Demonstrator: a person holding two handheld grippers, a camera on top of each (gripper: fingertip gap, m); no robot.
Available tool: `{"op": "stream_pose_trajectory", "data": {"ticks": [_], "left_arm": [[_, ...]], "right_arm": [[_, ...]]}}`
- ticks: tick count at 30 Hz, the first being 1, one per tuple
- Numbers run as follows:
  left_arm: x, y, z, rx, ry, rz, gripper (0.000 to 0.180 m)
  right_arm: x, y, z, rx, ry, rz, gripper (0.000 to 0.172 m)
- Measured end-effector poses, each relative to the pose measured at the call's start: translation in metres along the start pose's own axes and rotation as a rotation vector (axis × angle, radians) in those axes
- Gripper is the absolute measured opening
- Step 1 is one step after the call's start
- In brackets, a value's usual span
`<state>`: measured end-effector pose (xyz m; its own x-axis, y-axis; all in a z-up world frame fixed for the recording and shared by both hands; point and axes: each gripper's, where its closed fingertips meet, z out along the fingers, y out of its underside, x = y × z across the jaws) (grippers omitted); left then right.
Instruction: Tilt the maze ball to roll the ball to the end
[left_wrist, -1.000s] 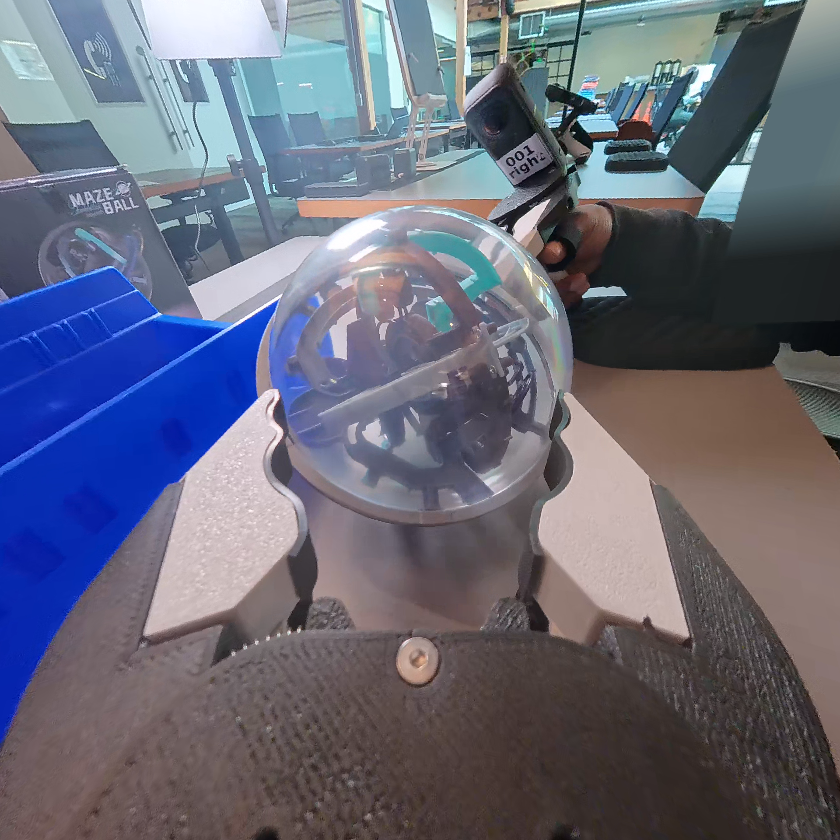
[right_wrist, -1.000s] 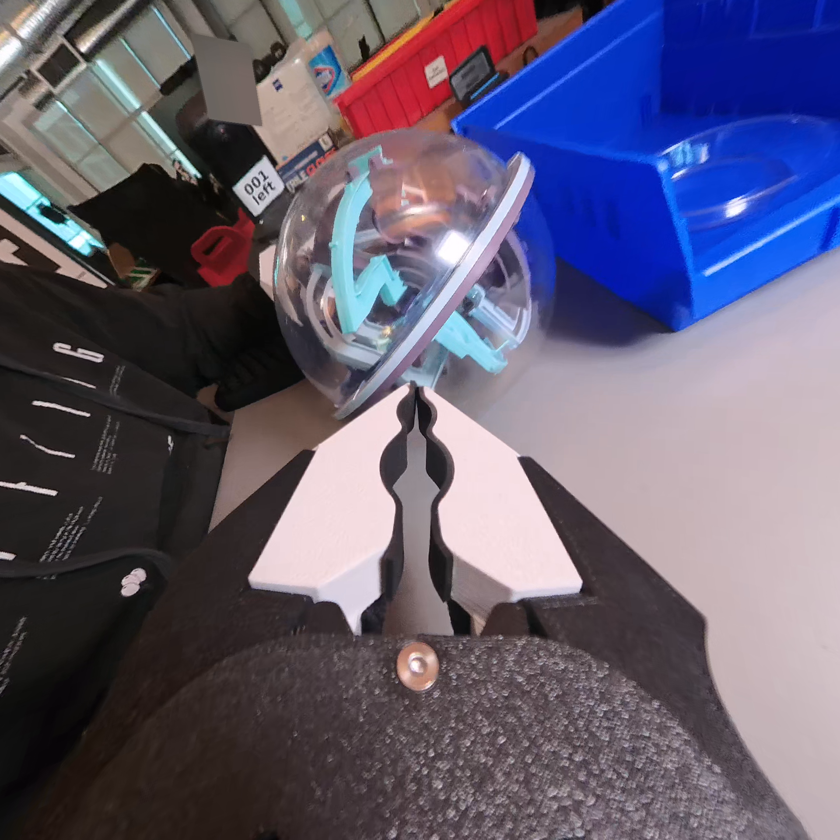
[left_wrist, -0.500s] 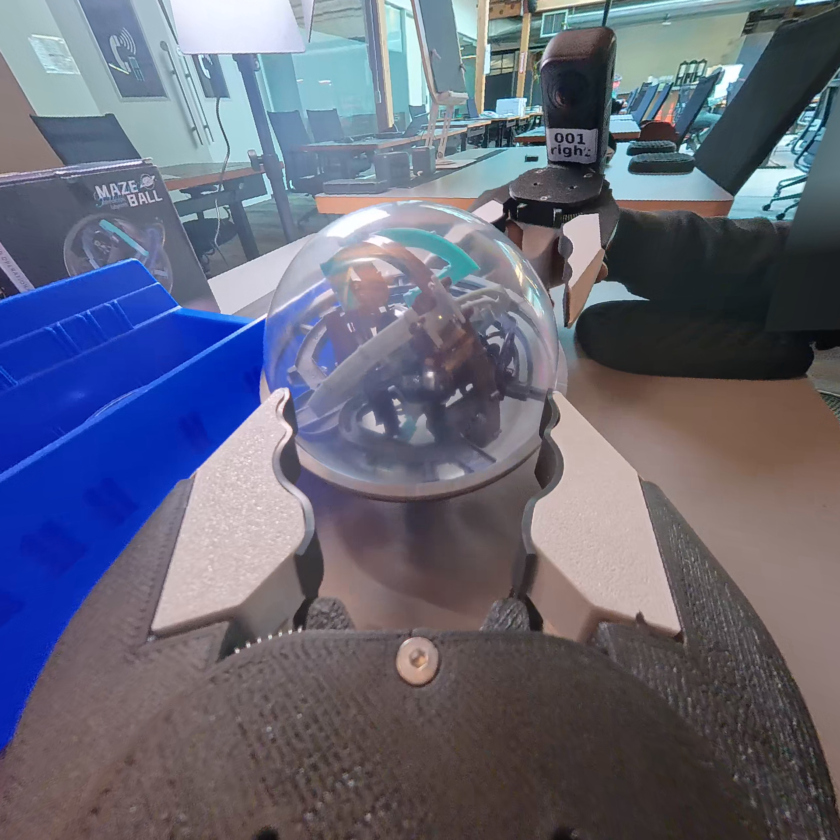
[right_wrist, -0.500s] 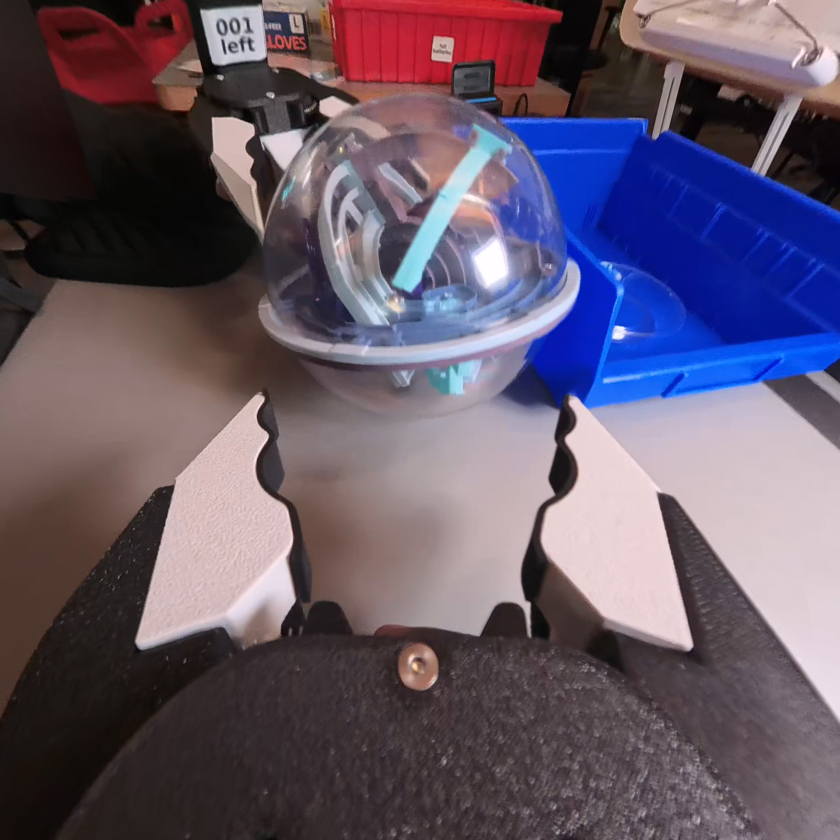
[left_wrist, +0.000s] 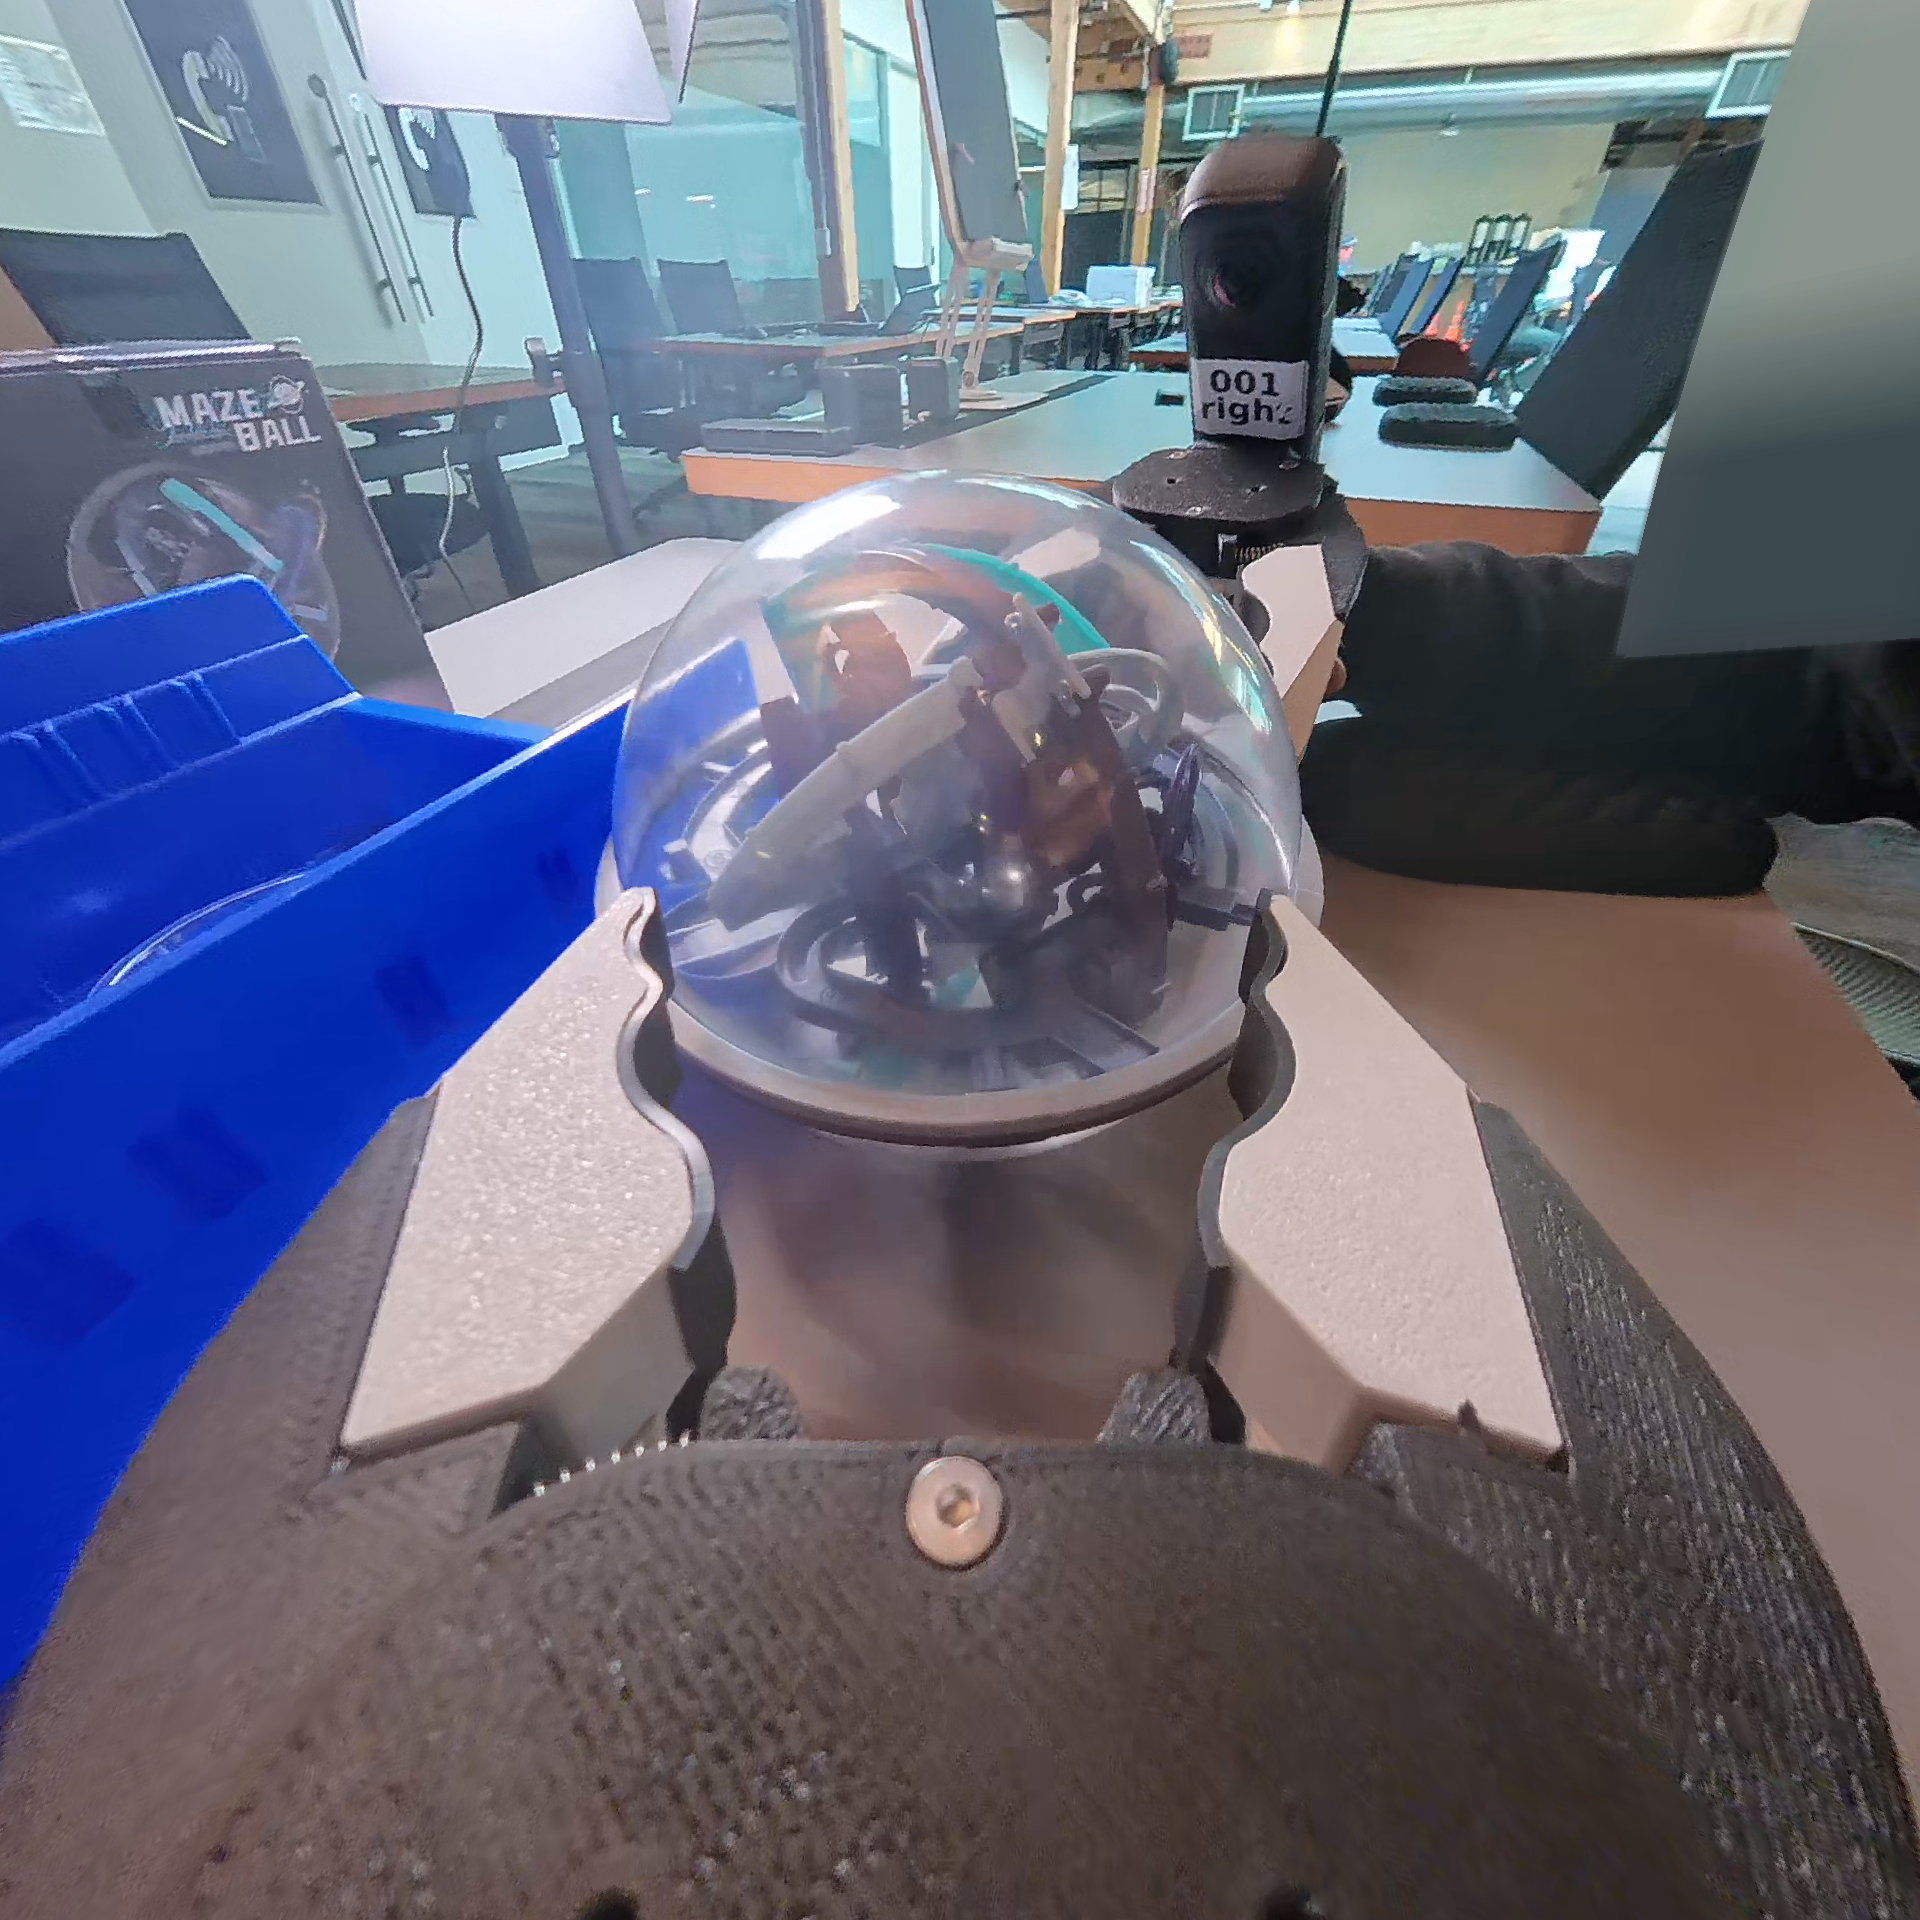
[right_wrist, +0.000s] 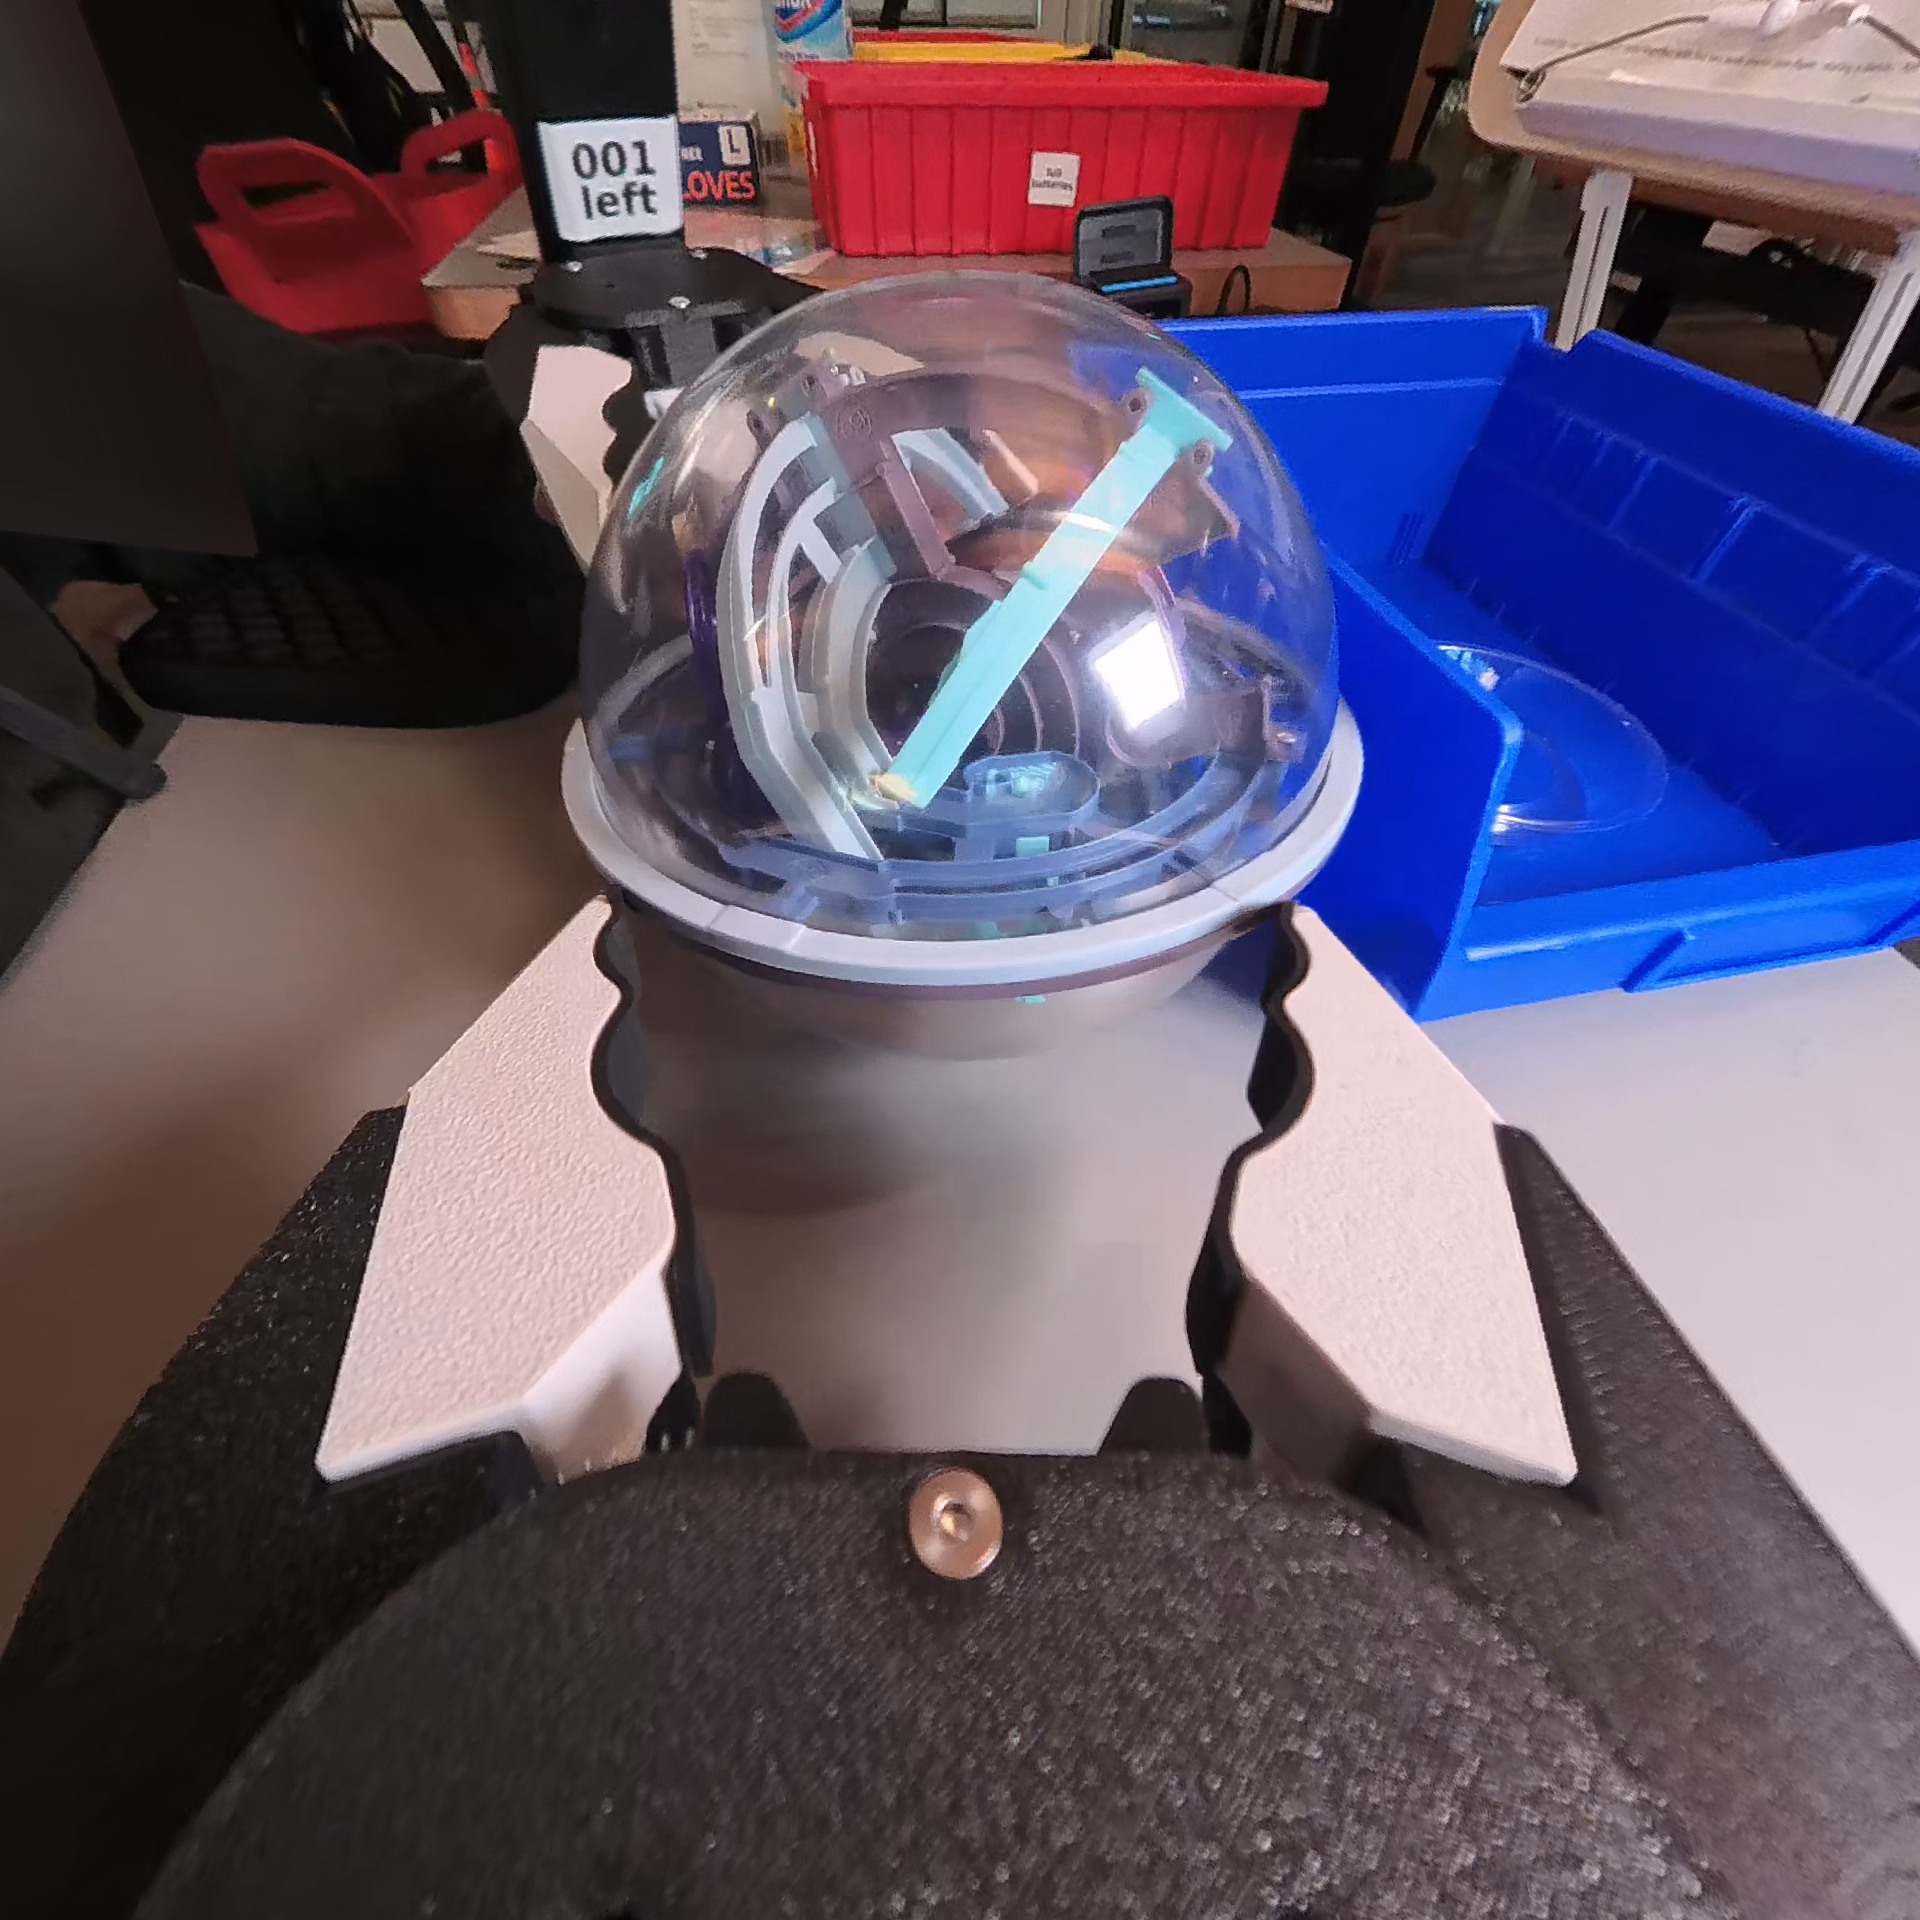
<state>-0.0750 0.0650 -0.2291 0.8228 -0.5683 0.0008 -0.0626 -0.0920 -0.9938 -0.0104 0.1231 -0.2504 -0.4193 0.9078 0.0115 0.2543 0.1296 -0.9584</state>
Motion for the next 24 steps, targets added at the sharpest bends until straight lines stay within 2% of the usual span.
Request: {"op": "stream_pose_trajectory", "data": {"ticks": [9,12,18,22,24], "left_arm": [[-0.002,-0.006,-0.016,0.051,0.036,-0.037,0.095],[-0.001,-0.005,-0.020,0.053,0.044,-0.033,0.095],[0.001,-0.009,-0.021,0.059,0.034,-0.024,0.096],[0.003,-0.009,-0.021,0.054,0.028,-0.015,0.101],[0.004,-0.009,-0.020,0.051,0.035,-0.016,0.101]], "right_arm": [[-0.012,0.004,-0.011,-0.003,-0.016,0.002,0.090],[-0.018,0.001,-0.016,0.011,-0.043,-0.016,0.073],[-0.036,0.006,-0.019,-0.009,-0.146,-0.011,0.053],[-0.030,-0.001,-0.025,0.029,-0.136,0.015,0.054],[-0.016,-0.009,-0.027,0.087,-0.072,0.044,0.078]]}}
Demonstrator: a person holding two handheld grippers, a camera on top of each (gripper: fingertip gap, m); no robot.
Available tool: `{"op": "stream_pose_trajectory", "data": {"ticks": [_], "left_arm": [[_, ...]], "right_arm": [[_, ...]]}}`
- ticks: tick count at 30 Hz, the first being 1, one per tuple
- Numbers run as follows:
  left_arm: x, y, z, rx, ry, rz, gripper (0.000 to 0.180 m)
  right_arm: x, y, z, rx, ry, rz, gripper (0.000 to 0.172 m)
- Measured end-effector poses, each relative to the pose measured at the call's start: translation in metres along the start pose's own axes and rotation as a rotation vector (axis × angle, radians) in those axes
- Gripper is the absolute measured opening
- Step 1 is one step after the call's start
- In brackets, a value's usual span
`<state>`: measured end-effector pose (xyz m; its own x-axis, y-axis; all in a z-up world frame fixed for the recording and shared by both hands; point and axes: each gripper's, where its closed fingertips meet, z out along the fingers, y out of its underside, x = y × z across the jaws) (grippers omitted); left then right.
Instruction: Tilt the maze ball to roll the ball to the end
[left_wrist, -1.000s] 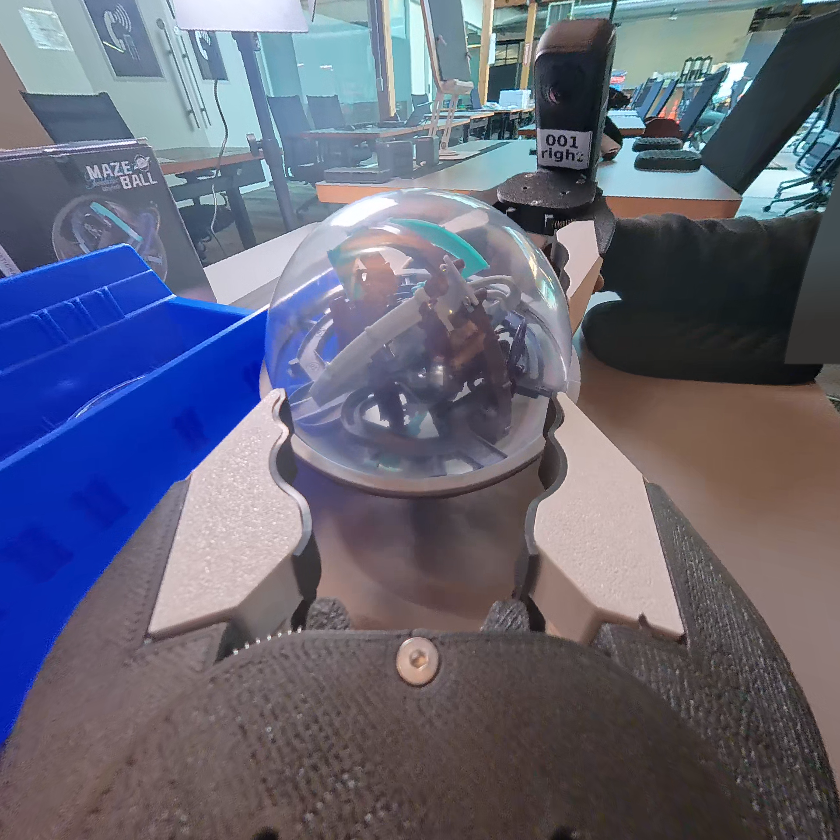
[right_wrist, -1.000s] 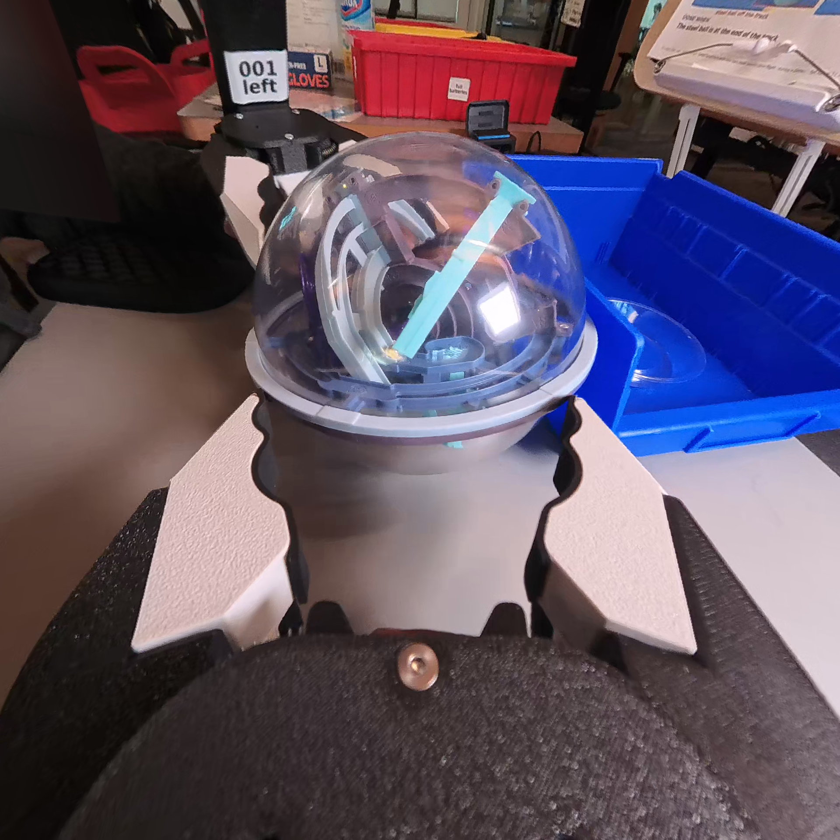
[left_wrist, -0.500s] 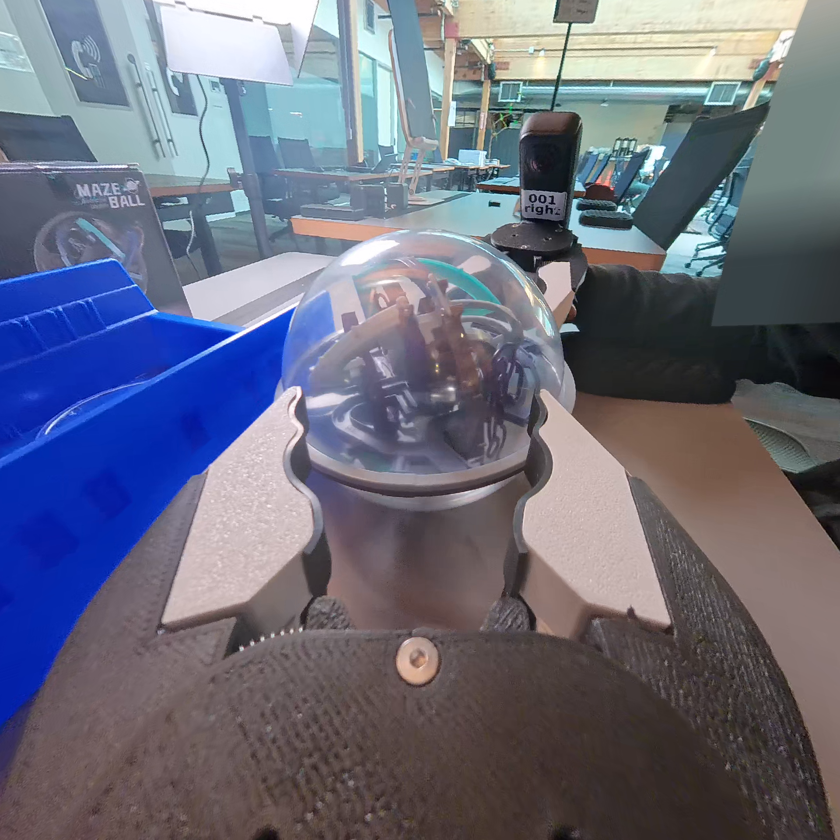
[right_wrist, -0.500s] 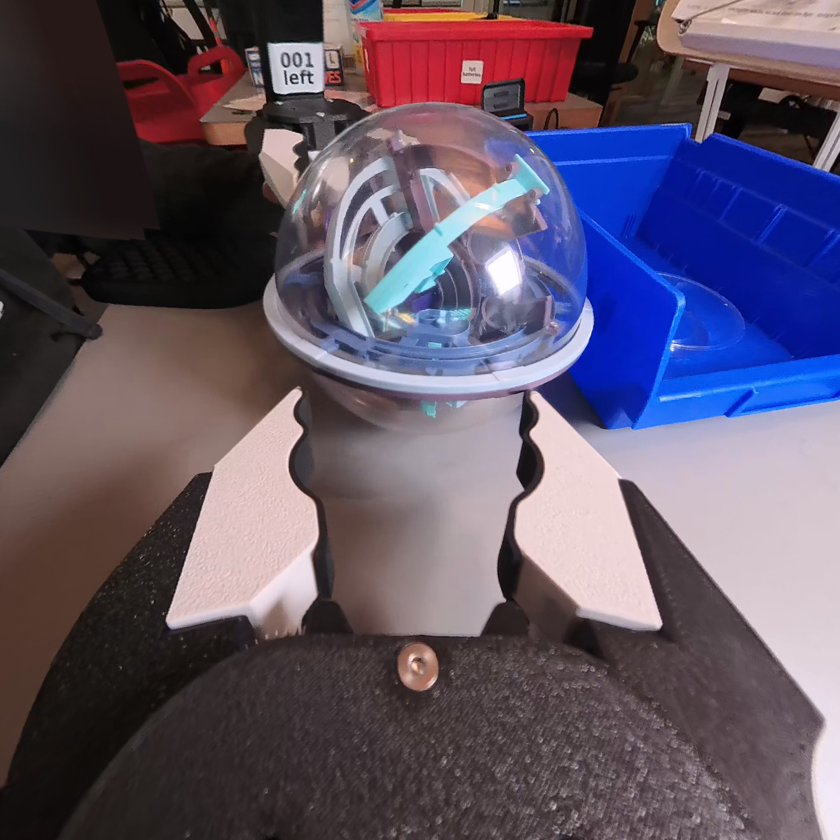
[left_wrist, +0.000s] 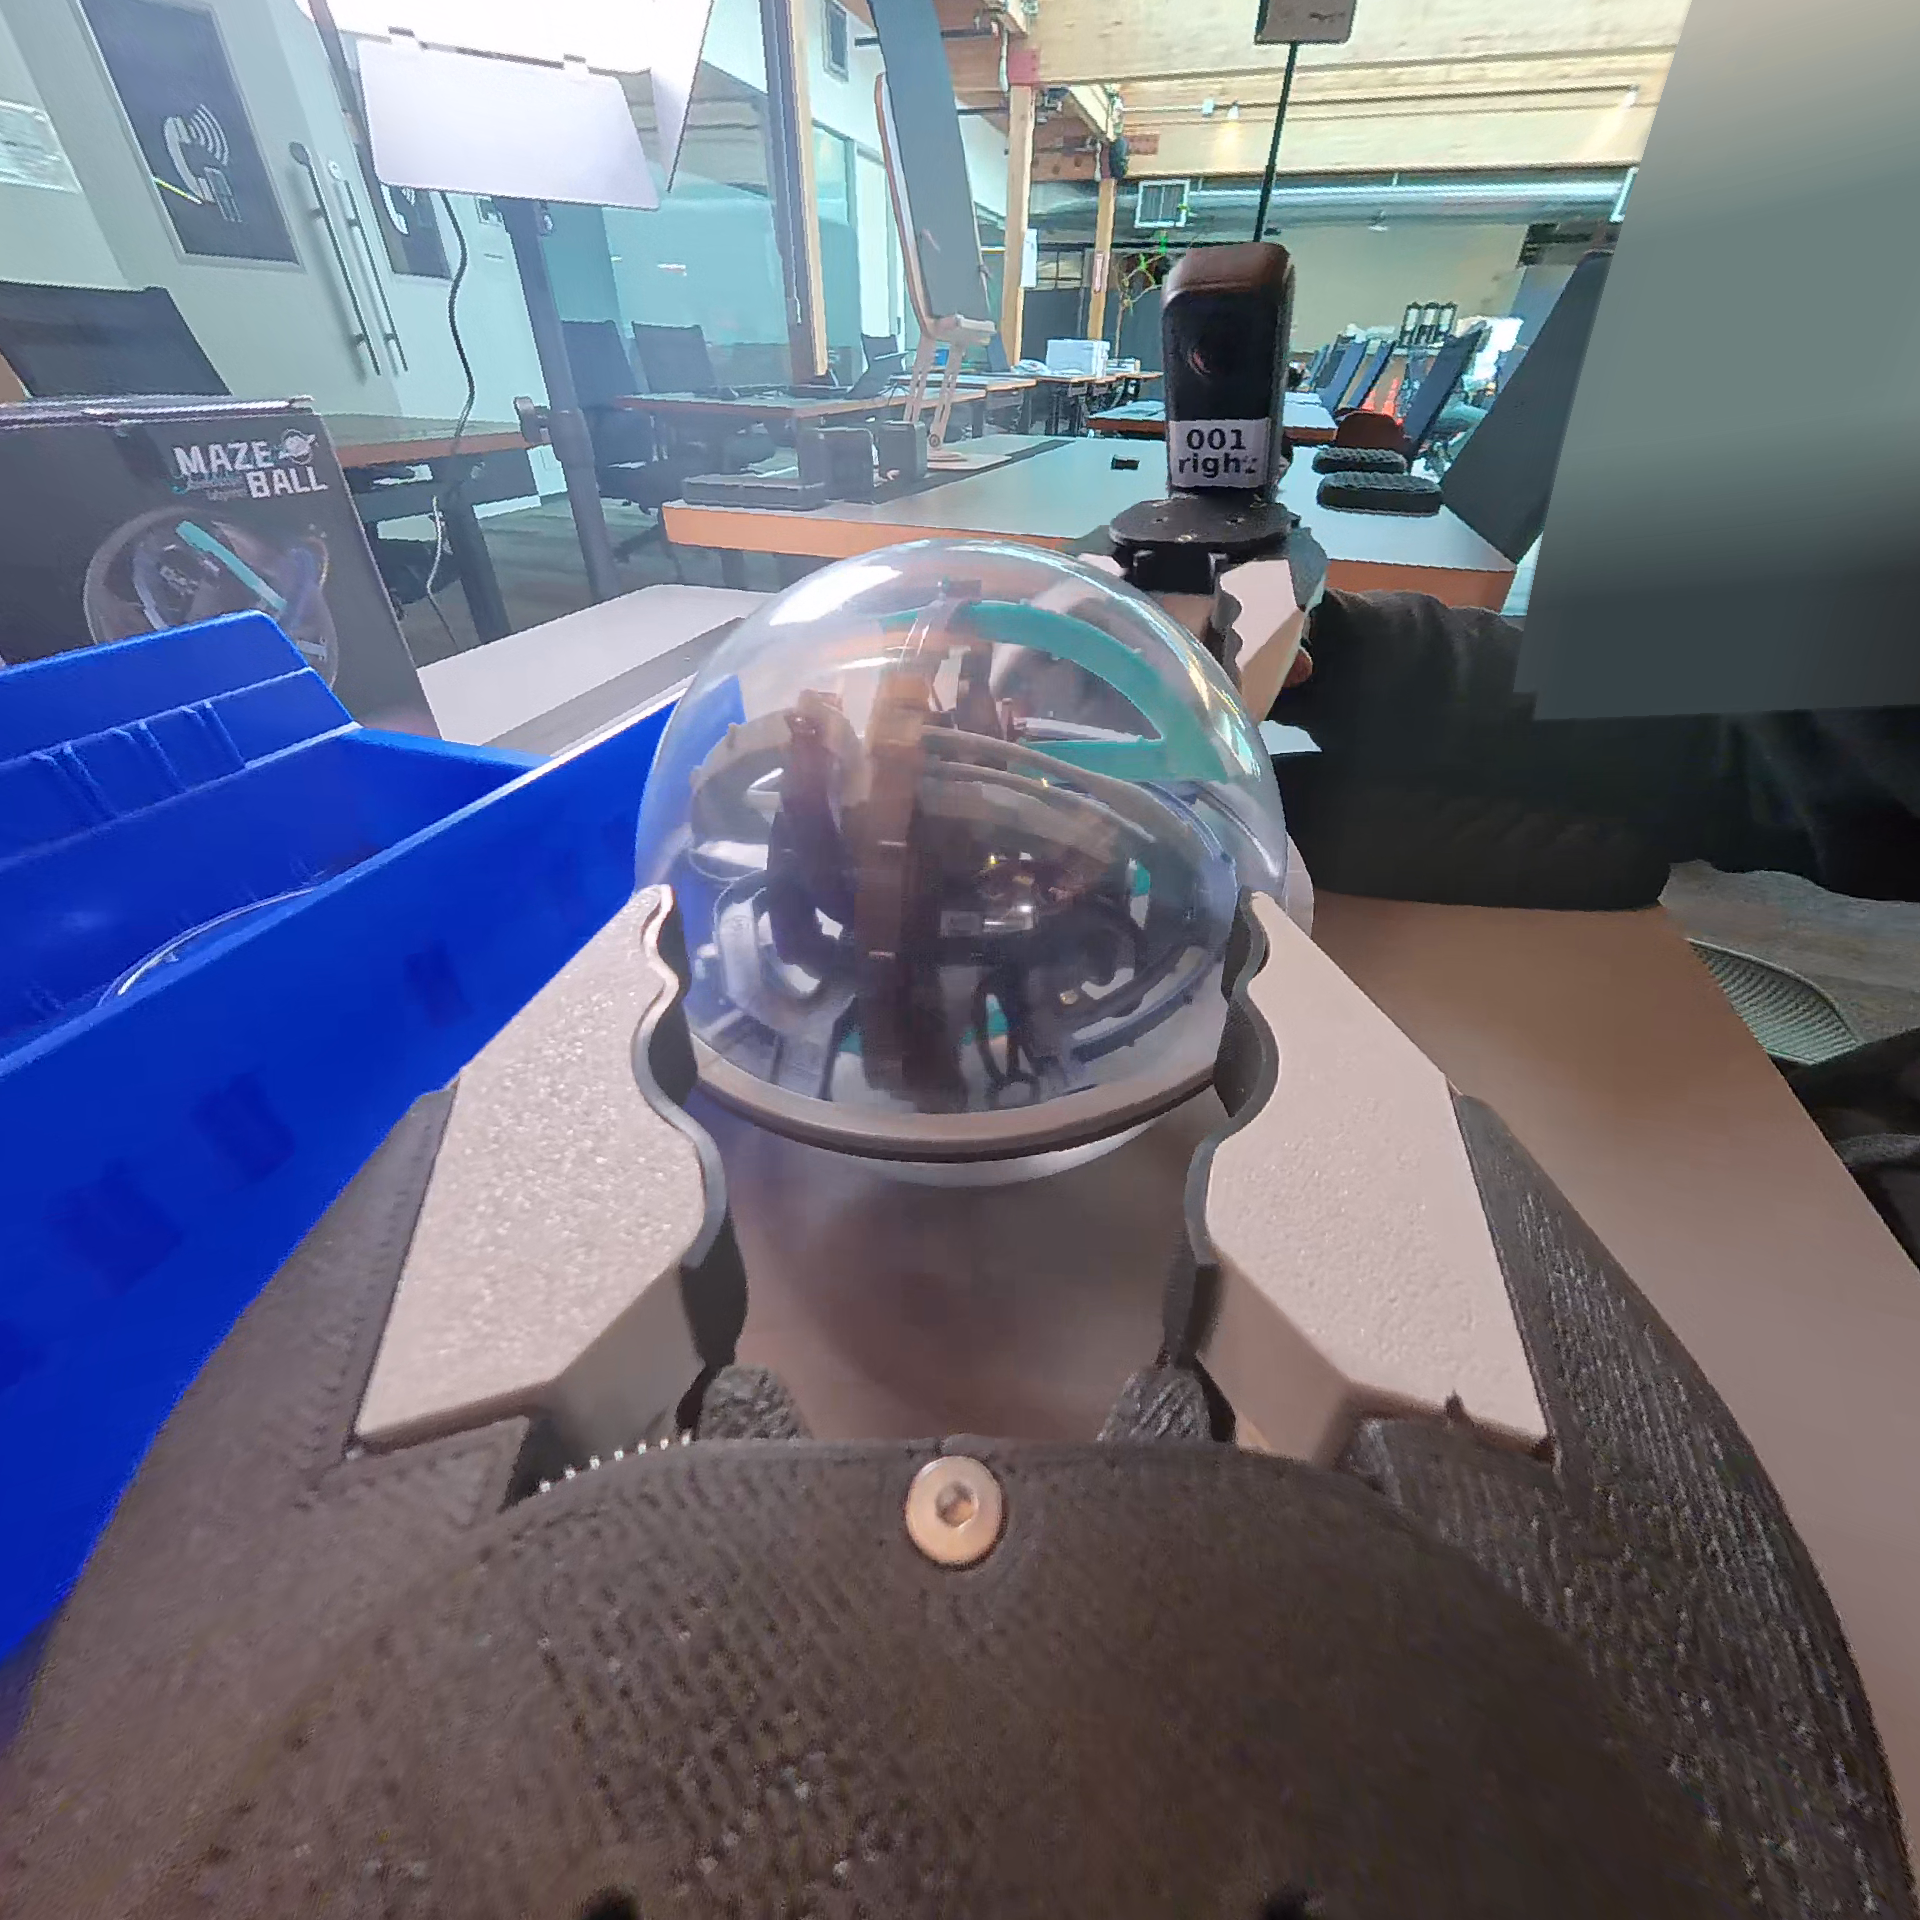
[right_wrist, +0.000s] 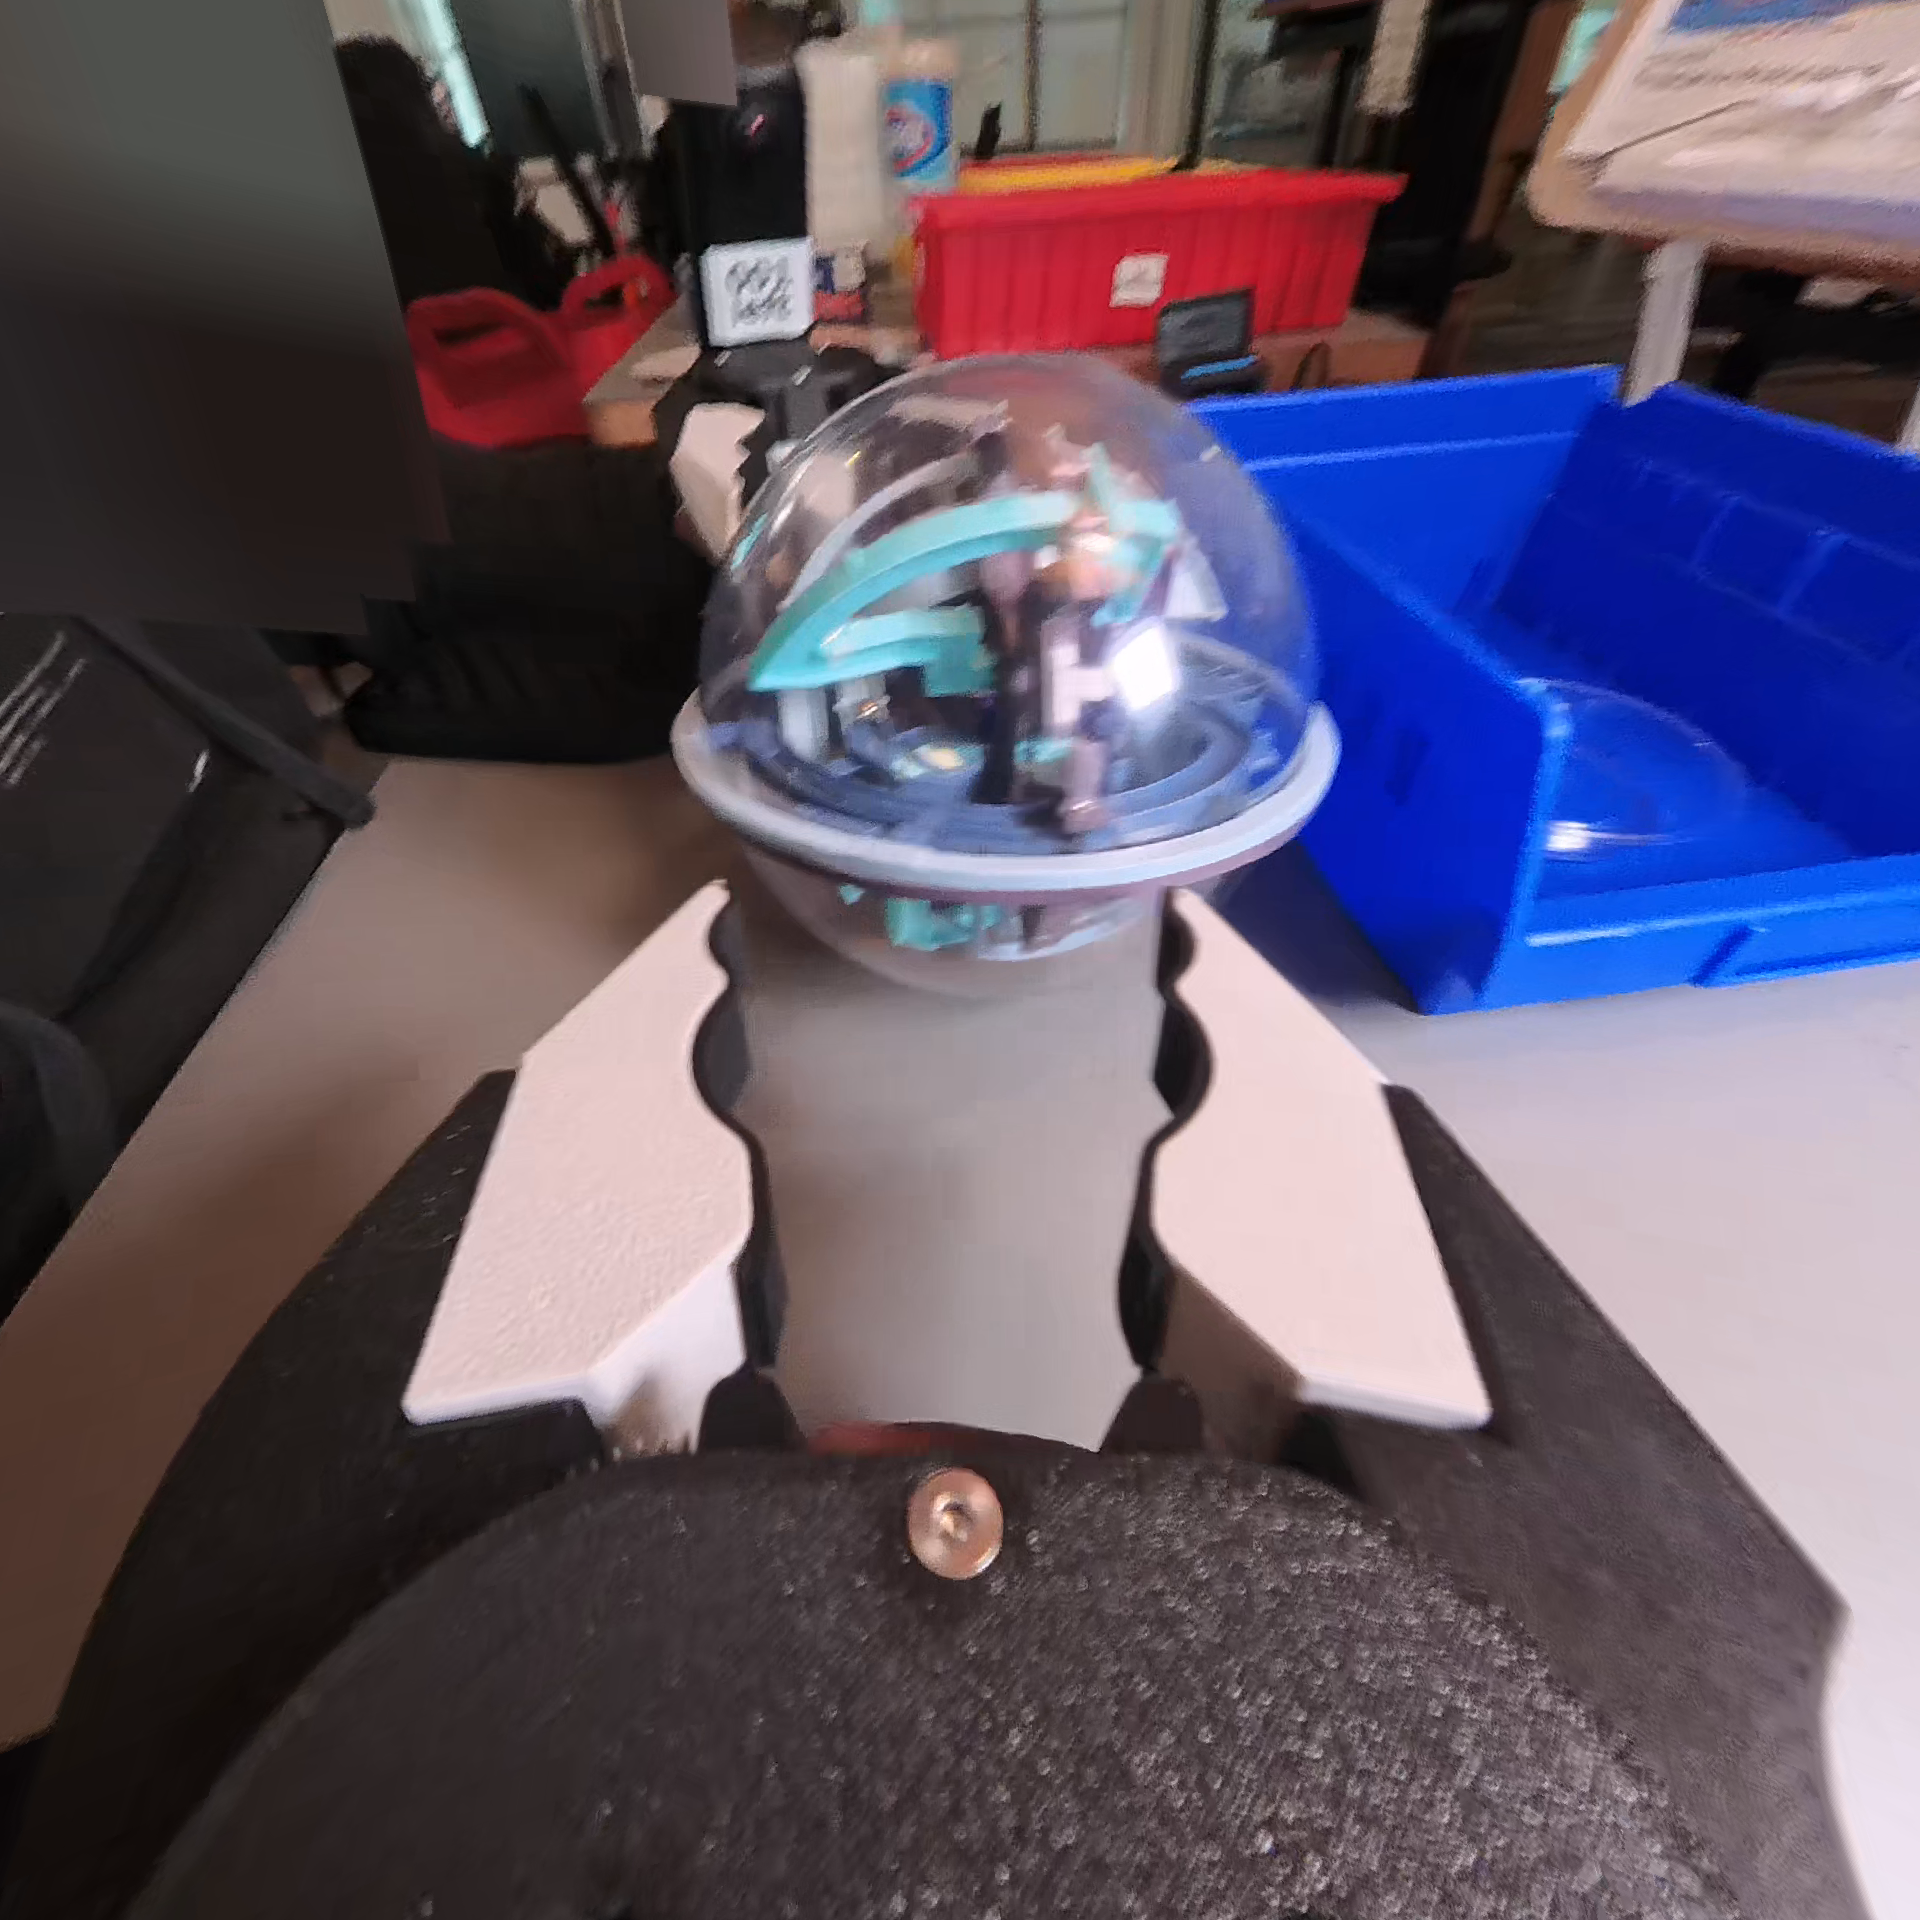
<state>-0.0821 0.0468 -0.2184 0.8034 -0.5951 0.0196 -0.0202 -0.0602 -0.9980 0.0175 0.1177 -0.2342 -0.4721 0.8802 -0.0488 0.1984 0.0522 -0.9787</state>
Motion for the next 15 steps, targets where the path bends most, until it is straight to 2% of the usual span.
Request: {"op": "stream_pose_trajectory", "data": {"ticks": [1,3,6,11,15], "left_arm": [[0.001,0.001,0.001,-0.003,0.004,0.001,0.101],[0.002,0.003,0.003,-0.013,0.003,0.010,0.101],[0.003,0.004,0.004,-0.021,0.001,0.020,0.100],[0.002,0.008,0.004,-0.034,-0.005,0.029,0.098],[0.001,0.009,0.002,-0.033,0.002,0.010,0.099]], "right_arm": [[0.005,-0.004,0.000,0.024,0.022,0.013,0.090],[0.008,-0.008,0.001,0.051,0.035,0.027,0.102],[0.006,-0.007,0.006,0.047,0.032,0.019,0.106],[-0.001,-0.001,0.011,0.016,0.012,0.009,0.106],[-0.002,-0.004,0.006,0.020,0.014,-0.008,0.088]]}}
